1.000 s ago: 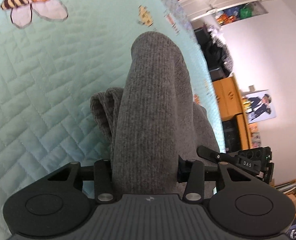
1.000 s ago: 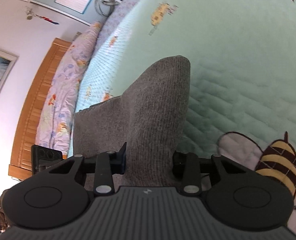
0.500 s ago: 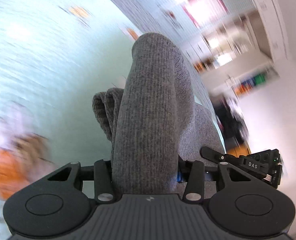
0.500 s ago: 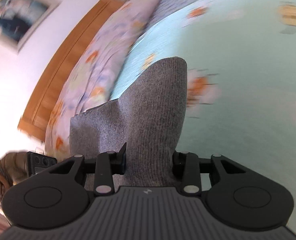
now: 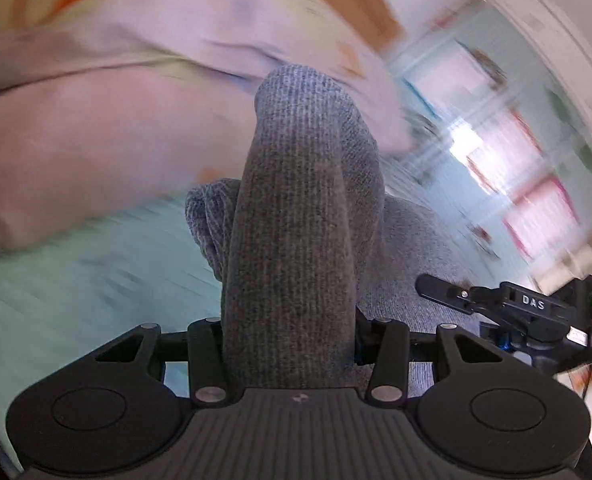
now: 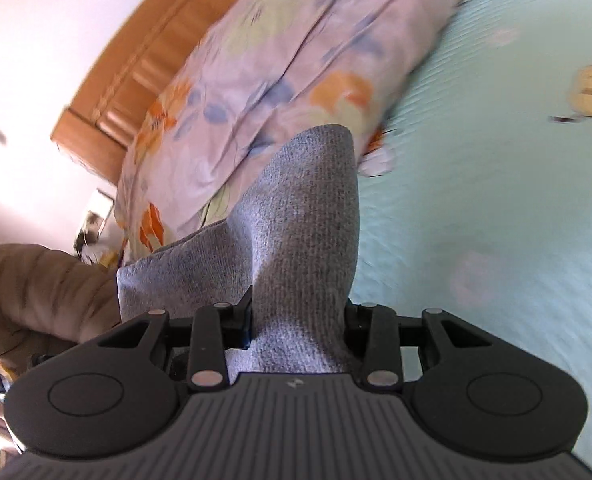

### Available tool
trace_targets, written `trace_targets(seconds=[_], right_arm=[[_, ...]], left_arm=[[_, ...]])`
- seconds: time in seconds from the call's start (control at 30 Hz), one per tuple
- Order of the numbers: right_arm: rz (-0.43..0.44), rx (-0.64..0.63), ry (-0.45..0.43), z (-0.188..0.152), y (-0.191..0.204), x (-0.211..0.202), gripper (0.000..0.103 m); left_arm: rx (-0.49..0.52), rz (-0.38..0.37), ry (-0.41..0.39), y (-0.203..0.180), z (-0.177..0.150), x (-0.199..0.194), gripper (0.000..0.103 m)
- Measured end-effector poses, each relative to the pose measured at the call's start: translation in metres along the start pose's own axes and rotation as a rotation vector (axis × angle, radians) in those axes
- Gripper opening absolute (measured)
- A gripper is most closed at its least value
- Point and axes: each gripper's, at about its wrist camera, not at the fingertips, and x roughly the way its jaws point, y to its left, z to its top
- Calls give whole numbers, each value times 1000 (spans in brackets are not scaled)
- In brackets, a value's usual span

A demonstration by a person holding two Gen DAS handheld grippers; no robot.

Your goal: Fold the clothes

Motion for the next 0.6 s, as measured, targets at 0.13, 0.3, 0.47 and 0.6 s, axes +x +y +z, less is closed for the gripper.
trace_targets(seconds=[0.13, 0.3, 0.47, 0.6], right_arm=[[-52, 16, 97, 7, -9, 72, 41], [-86, 115, 58, -12, -40, 91, 66], [-109, 230, -131, -6, -50, 28, 75], [-100, 190, -278, -25, -38, -47, 75]], left_arm=[[-61, 144, 8, 35, 7, 24, 50], [-109, 188, -45, 38, 5, 27, 76], [-140, 233, -131, 36, -3, 3, 99], [-78, 276, -164, 30, -23, -28, 102]])
